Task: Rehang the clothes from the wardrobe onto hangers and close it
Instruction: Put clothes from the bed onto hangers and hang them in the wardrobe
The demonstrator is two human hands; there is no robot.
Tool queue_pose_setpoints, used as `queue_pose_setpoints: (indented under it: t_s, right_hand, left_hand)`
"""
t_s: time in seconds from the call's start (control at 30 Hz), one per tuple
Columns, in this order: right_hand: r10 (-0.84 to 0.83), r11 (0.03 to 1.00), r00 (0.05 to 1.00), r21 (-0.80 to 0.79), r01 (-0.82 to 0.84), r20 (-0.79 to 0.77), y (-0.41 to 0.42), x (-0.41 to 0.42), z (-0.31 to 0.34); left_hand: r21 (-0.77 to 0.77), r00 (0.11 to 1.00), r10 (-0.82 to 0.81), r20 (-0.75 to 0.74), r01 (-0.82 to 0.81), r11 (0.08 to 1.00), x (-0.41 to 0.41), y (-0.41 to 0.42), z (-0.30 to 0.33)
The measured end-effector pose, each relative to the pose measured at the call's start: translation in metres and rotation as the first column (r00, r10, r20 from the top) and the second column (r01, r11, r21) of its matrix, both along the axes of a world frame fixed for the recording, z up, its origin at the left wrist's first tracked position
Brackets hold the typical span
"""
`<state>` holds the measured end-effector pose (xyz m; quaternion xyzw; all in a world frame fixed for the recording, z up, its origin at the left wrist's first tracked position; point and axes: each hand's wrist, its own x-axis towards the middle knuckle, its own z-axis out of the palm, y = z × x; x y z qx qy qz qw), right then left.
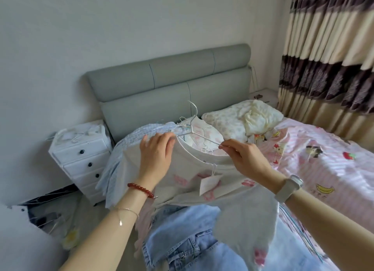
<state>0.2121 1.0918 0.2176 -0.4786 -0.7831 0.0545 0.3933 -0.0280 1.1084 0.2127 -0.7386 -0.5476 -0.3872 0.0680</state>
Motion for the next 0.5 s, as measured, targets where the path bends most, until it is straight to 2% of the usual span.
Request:
queue_pose_setpoints:
  t_s: [0.07,0.13,0.23,0.33,0.43,0.5]
  right_hand:
    - [-0.122,0.989,0.992,0.082,0.120,0.021,-0.014,0.006,-0.008]
    - [-0.192,0.979,0.980,0.086,0.187,0.048,-0.025,0.009,-0.020]
    - [-0.083,0.996,0.987,0.039,0.078,0.139,-0.042,0.000,-0.052]
    - [0.086,0.974,0.963,-0.225,-0.027,0.254,-0.071,-0.026,-0.094]
    - [0.343,0.859,0.859,-0.498,-0.122,0.380,-0.106,-0.051,-0.135]
    - [0.464,0.758,0.817,-0.631,-0.166,0.342,-0.133,-0.068,-0.155]
  left_hand:
    - [-0.013,0.996,-0.017,0.087,0.018,1.000,0.005,-0.032,0.003]
    - [-0.138,0.981,-0.046,0.189,0.073,0.988,0.011,-0.071,-0.012]
    - [-0.389,0.928,0.039,0.372,0.118,0.914,0.015,-0.140,-0.061]
    - [-0.595,0.869,0.251,0.426,0.060,0.802,0.003,-0.204,-0.107]
    - [-0.679,0.836,0.344,0.427,0.045,0.733,-0.021,-0.264,-0.131]
    - [-0.746,0.839,0.373,0.395,0.056,0.663,-0.035,-0.303,-0.139]
